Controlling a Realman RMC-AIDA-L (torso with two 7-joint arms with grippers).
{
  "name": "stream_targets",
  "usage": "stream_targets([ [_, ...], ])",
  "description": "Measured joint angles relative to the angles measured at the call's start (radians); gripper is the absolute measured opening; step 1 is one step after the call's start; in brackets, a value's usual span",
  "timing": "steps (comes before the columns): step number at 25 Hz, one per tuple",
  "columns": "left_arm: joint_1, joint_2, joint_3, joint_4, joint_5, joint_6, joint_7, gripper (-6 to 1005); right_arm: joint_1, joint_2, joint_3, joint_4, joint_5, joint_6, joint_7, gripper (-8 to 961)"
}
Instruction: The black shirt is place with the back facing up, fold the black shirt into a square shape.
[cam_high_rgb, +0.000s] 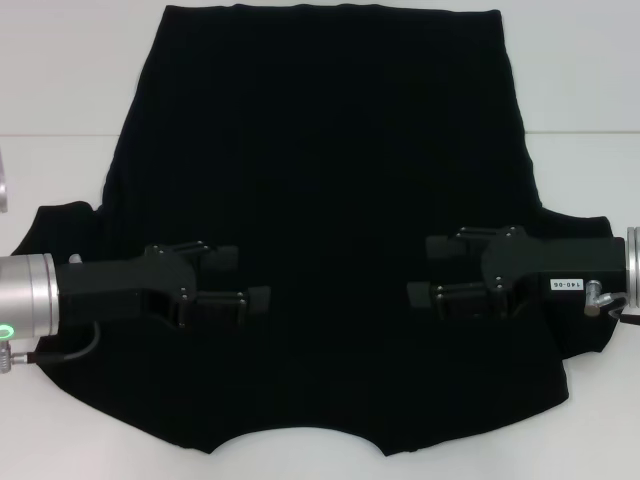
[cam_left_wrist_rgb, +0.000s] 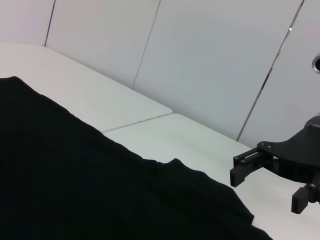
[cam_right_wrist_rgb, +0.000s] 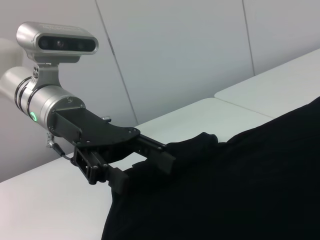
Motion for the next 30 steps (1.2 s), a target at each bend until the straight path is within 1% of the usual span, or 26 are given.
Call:
stream_targets([
  [11, 0.000, 0.001, 0.000, 0.000, 0.002, 0.001, 0.000, 905, 0.001, 0.000, -0.002, 0.002, 0.000, 0.000, 0.000, 882],
  [14, 0.003, 0.000, -0.010, 0.011, 0.002, -0.024, -0.035, 905, -0.002, 0.000, -0.003, 0.002, 0.002, 0.001, 0.001, 881],
  [15, 0.005, 0.001, -0.019, 0.021, 0.002, -0.044, -0.065, 905, -0.004, 0.000, -0.002, 0.002, 0.003, 0.001, 0.001, 881],
  [16, 0.011, 0.001, -0.044, 0.039, 0.007, -0.086, -0.134, 905, -0.004, 0.001, 0.002, 0.002, 0.005, 0.000, 0.001, 881],
  [17, 0.011, 0.001, -0.044, 0.039, 0.007, -0.086, -0.134, 904, -0.003, 0.002, 0.003, 0.002, 0.006, 0.001, 0.001, 881],
  [22, 0.037, 0.007, -0.121, 0.109, 0.028, -0.186, -0.278, 904, 0.003, 0.008, 0.005, 0.003, 0.006, 0.012, 0.002, 881],
  [26, 0.050, 0.017, -0.165, 0.175, 0.122, -0.287, -0.411, 904, 0.010, 0.012, 0.006, 0.003, 0.006, 0.018, 0.002, 882],
  [30, 0.050, 0.025, -0.197, 0.210, 0.227, -0.348, -0.558, 904, 0.015, 0.016, 0.007, 0.004, 0.007, 0.027, 0.002, 882],
])
